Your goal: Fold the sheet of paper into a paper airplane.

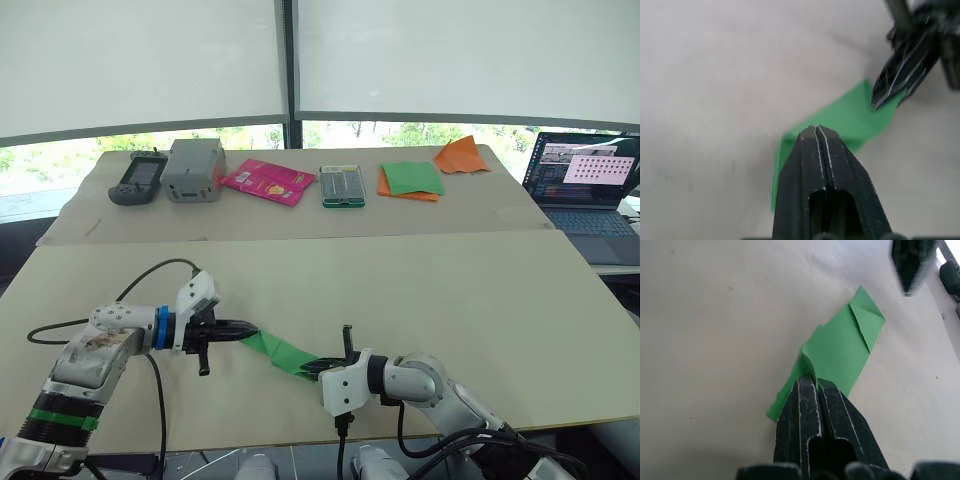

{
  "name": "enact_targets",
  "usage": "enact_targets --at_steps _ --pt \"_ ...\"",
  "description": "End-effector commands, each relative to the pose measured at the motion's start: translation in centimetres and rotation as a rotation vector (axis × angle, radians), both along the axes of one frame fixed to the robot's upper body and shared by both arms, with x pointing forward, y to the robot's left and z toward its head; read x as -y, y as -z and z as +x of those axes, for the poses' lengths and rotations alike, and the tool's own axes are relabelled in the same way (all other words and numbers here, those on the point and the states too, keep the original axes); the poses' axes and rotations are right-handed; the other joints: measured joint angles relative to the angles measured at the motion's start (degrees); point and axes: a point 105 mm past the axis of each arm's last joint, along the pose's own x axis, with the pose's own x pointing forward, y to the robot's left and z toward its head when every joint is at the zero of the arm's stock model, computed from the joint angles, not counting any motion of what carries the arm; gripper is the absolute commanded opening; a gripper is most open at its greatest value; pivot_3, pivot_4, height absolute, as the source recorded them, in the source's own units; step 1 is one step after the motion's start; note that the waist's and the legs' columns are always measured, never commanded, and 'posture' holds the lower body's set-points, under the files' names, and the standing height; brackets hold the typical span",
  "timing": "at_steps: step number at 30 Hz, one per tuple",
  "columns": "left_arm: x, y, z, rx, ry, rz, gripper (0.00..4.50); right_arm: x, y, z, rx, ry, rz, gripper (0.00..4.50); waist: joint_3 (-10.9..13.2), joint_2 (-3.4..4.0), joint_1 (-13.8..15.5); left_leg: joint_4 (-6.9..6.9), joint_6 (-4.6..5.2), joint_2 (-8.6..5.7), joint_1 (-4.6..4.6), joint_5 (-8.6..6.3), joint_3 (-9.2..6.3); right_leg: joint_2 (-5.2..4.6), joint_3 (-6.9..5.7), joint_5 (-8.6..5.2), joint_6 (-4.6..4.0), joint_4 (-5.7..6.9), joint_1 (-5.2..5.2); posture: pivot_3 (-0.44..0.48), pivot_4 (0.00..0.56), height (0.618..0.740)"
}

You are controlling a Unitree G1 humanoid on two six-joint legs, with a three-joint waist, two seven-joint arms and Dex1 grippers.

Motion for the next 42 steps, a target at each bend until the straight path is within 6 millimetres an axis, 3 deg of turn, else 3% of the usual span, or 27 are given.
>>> enact_targets --at_steps 1,9,20,26,32,36,38,42 --pt "1.8 -0.4 0.0 0.01 0.055 -0.031 0.0 0.2 0.0 0.2 0.004 0.016 -0.009 0.03 -0.01 0.04 -0.04 0.0 0.0 -0.01 0.0 0.0 0.0 0.0 0.0 0.0 0.0 0.01 0.01 0.0 0.15 0.74" --pt "1.9 3.3 -0.5 0.026 0.118 0.129 0.0 0.6 0.1 0.1 -0.011 0.034 -0.023 0.03 -0.02 0.04 0.01 0.01 0.01 -0.01 0.02 0.01 -0.01 0.01 0.0 0.01 0.0 0.02 0.06 0.0 0.15 0.74" --pt "2.2 5.1 -0.2 0.069 0.144 0.201 0.0 0.4 -1.3 0.1 -0.079 0.067 0.032 0.03 -0.06 0.08 0.6 0.07 0.01 -0.02 0.0 0.01 0.0 0.0 0.0 0.01 0.0 0.03 0.09 0.0 0.15 0.74" --pt "2.3 5.7 -0.4 0.072 0.161 0.216 0.0 0.8 -4.0 0.2 -0.168 0.114 0.141 1.97 -0.09 0.14 1.09 0.11 0.01 -0.02 0.0 0.01 0.0 0.0 0.0 0.01 0.0 0.05 0.09 0.0 0.15 0.74" --pt "2.6 5.8 -0.4 0.076 0.162 0.213 0.0 0.2 -7.6 0.0 -0.365 0.138 0.337 1.97 -0.16 0.21 1.27 0.12 0.01 -0.01 0.0 0.01 0.0 0.01 0.0 0.01 0.01 0.07 0.1 0.0 0.15 0.74" --pt "2.7 6.3 -1.2 0.055 0.197 0.222 0.0 -0.2 -8.0 1.5 -0.405 0.207 0.377 0.76 -0.18 0.26 1.25 0.13 0.01 -0.02 -0.01 0.0 0.0 0.01 0.0 0.01 0.01 0.07 0.08 0.0 0.15 0.74" --pt "2.5 6.5 -1.4 0.046 0.204 0.233 0.0 -0.3 -7.0 2.5 -0.41 0.255 0.334 0.06 -0.23 0.28 1.23 0.13 0.01 -0.01 -0.01 0.0 0.0 0.01 0.0 0.01 0.01 0.07 0.09 0.0 0.15 0.74" --pt "2.2 6.6 -1.4 0.045 0.199 0.242 0.0 -0.6 -5.0 3.1 -0.444 0.297 0.243 0.02 -0.34 0.31 1.2 0.11 0.01 -0.01 0.0 0.0 0.0 0.01 0.0 0.01 0.0 0.07 0.08 0.0 0.15 0.74"
